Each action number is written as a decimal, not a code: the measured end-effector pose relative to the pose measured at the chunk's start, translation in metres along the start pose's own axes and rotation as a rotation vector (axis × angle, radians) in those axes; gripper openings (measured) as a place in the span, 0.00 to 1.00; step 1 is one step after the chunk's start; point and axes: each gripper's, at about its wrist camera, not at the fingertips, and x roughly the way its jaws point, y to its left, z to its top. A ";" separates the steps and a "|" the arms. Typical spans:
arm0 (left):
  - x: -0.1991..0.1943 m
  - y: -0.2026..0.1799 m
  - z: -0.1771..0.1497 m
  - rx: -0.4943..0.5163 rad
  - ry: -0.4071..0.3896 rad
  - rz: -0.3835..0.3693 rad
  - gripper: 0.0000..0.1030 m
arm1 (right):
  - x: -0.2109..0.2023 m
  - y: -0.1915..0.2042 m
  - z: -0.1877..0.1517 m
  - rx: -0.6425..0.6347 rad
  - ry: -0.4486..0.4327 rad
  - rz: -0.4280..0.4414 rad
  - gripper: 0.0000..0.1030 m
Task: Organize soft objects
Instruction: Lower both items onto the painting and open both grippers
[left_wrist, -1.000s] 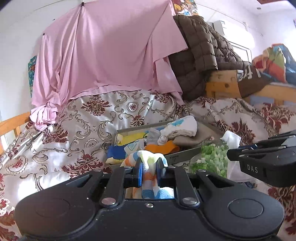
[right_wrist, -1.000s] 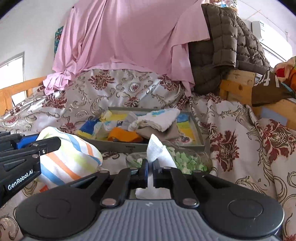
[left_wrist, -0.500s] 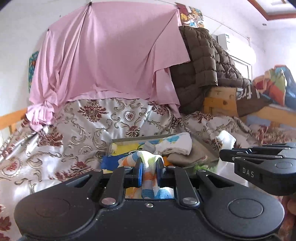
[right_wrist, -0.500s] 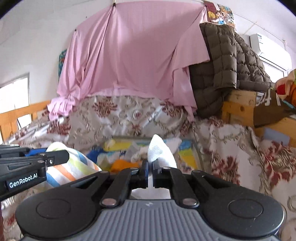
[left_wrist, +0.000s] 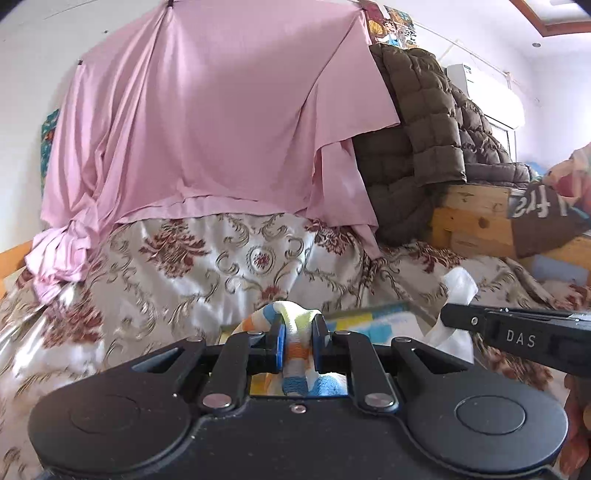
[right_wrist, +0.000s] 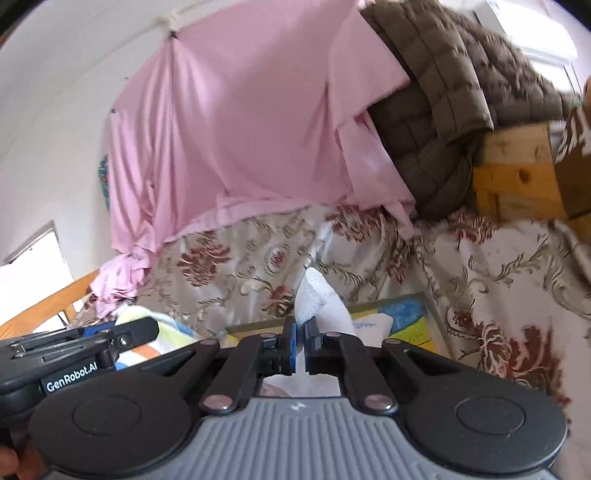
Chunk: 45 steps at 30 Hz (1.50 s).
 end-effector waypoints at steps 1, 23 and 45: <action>0.011 -0.001 0.003 -0.002 -0.001 -0.001 0.14 | 0.009 -0.003 0.003 0.015 0.018 -0.011 0.04; 0.126 0.025 -0.040 -0.212 0.324 0.019 0.18 | 0.072 -0.064 -0.012 0.363 0.244 0.001 0.29; 0.040 0.034 0.005 -0.299 0.220 0.038 0.72 | -0.030 -0.024 0.016 0.148 0.110 -0.035 0.84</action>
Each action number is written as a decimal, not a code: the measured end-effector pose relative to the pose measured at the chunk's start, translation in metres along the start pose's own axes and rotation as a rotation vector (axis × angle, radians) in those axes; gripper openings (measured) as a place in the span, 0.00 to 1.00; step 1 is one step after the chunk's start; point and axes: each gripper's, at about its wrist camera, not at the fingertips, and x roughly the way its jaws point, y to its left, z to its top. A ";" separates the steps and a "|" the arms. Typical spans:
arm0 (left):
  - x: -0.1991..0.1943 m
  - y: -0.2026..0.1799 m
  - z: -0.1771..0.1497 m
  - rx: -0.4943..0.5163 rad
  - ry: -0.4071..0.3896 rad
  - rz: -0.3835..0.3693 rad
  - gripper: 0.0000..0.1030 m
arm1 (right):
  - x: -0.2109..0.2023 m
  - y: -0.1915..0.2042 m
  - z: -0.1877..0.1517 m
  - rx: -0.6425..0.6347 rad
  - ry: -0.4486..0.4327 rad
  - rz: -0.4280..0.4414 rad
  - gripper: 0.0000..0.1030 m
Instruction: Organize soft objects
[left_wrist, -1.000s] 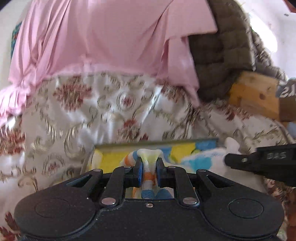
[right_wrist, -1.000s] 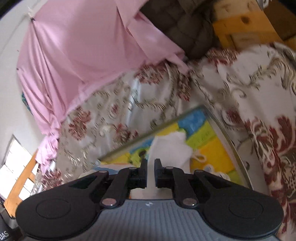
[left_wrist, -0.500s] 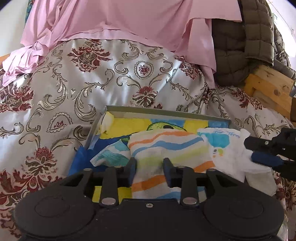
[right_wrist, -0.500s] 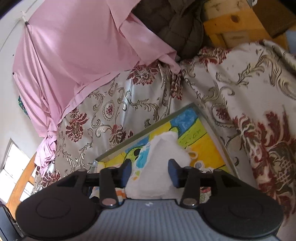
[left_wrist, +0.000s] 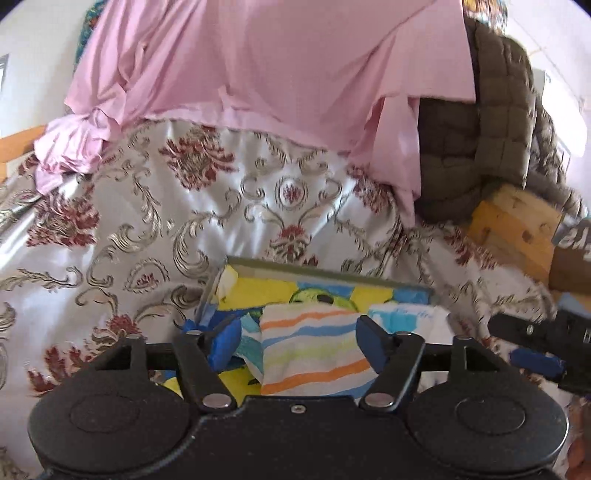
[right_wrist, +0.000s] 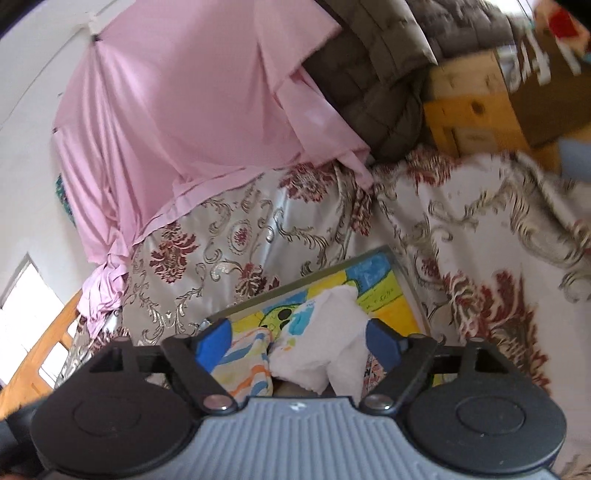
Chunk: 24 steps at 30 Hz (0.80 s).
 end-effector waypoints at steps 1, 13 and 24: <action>-0.009 0.000 0.000 -0.009 -0.013 -0.002 0.74 | -0.008 0.005 -0.002 -0.019 -0.010 -0.001 0.86; -0.108 -0.008 -0.014 -0.003 -0.146 -0.013 0.92 | -0.094 0.037 -0.017 -0.156 -0.157 -0.018 1.00; -0.167 -0.007 -0.038 0.015 -0.195 0.030 0.99 | -0.146 0.034 -0.049 -0.179 -0.166 -0.046 1.00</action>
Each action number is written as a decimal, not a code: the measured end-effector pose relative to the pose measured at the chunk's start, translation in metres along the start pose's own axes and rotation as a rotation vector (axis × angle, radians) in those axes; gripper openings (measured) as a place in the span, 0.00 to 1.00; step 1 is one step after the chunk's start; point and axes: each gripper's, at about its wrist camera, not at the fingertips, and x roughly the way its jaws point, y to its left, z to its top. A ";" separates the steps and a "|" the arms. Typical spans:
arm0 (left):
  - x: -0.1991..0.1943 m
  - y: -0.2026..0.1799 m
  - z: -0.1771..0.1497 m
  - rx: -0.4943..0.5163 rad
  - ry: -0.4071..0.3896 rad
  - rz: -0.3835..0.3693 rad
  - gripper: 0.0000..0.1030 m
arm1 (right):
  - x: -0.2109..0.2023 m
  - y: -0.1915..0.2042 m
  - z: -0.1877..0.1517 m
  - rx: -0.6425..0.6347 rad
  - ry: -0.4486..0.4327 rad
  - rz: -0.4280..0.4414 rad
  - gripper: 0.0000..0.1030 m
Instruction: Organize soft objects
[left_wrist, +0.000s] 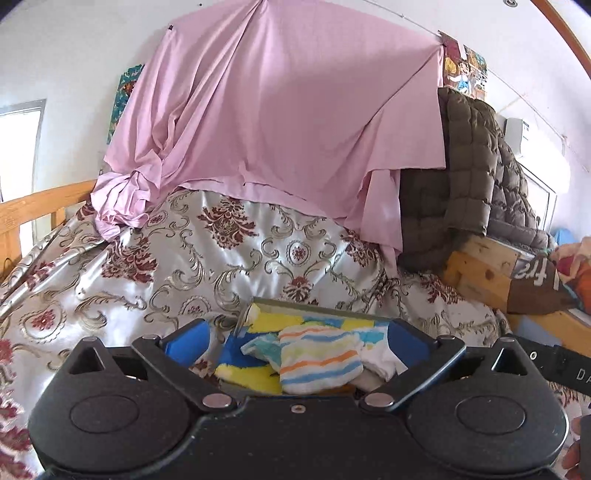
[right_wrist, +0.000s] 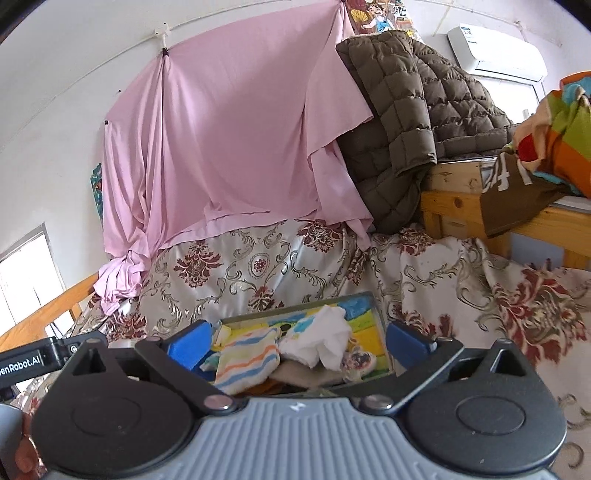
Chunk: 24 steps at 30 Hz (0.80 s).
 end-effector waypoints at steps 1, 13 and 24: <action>-0.004 0.001 -0.003 0.002 0.003 0.002 0.99 | -0.005 0.000 -0.003 -0.003 -0.003 -0.004 1.00; -0.050 0.007 -0.038 0.011 0.013 0.028 0.99 | -0.045 0.006 -0.040 0.012 0.066 -0.033 1.00; -0.088 0.027 -0.088 0.073 0.089 0.068 0.99 | -0.077 0.022 -0.069 0.026 0.139 -0.072 1.00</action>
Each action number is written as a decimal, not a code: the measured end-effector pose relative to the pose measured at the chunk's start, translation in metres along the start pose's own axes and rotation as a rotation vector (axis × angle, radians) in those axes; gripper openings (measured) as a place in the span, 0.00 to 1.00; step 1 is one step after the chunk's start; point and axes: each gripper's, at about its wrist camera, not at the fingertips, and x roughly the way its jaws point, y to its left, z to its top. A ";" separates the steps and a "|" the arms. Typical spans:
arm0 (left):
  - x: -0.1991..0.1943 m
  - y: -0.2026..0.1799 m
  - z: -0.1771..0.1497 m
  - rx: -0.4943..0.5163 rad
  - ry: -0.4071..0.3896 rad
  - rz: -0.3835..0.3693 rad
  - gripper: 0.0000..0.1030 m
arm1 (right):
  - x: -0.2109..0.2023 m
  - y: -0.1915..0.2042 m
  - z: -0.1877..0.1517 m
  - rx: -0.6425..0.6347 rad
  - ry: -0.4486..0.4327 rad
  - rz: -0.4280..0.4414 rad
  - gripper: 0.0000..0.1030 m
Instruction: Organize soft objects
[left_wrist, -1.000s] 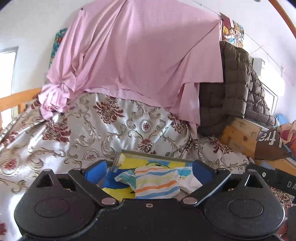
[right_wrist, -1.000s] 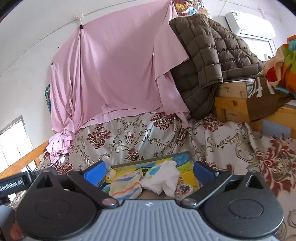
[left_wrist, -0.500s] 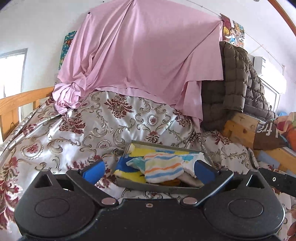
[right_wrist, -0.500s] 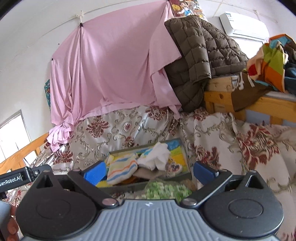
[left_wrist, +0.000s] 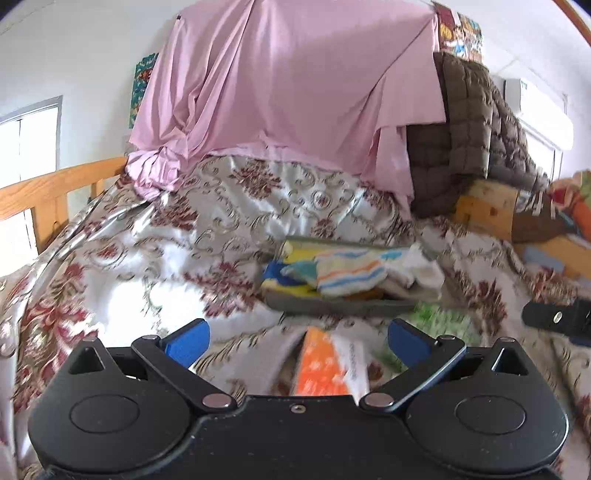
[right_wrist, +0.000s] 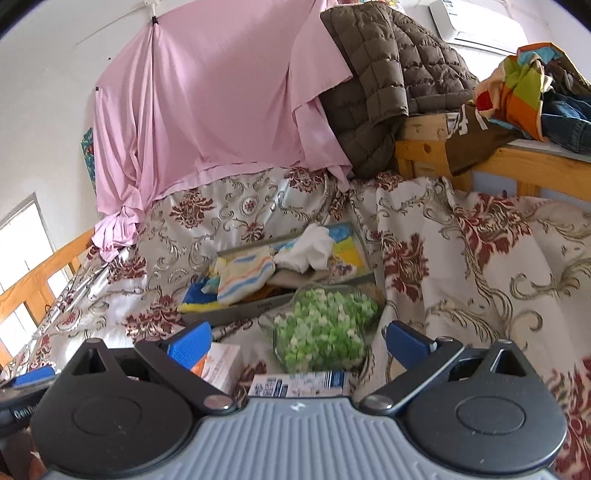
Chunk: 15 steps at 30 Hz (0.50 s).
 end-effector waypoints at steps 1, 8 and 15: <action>-0.001 0.003 -0.004 0.004 0.009 0.005 0.99 | -0.002 0.001 -0.002 0.004 0.003 -0.006 1.00; -0.009 0.012 -0.017 0.010 0.048 0.028 0.99 | -0.007 0.004 -0.014 0.011 0.039 -0.050 1.00; -0.014 0.015 -0.026 0.012 0.060 0.049 0.99 | -0.005 0.012 -0.024 -0.011 0.093 -0.080 1.00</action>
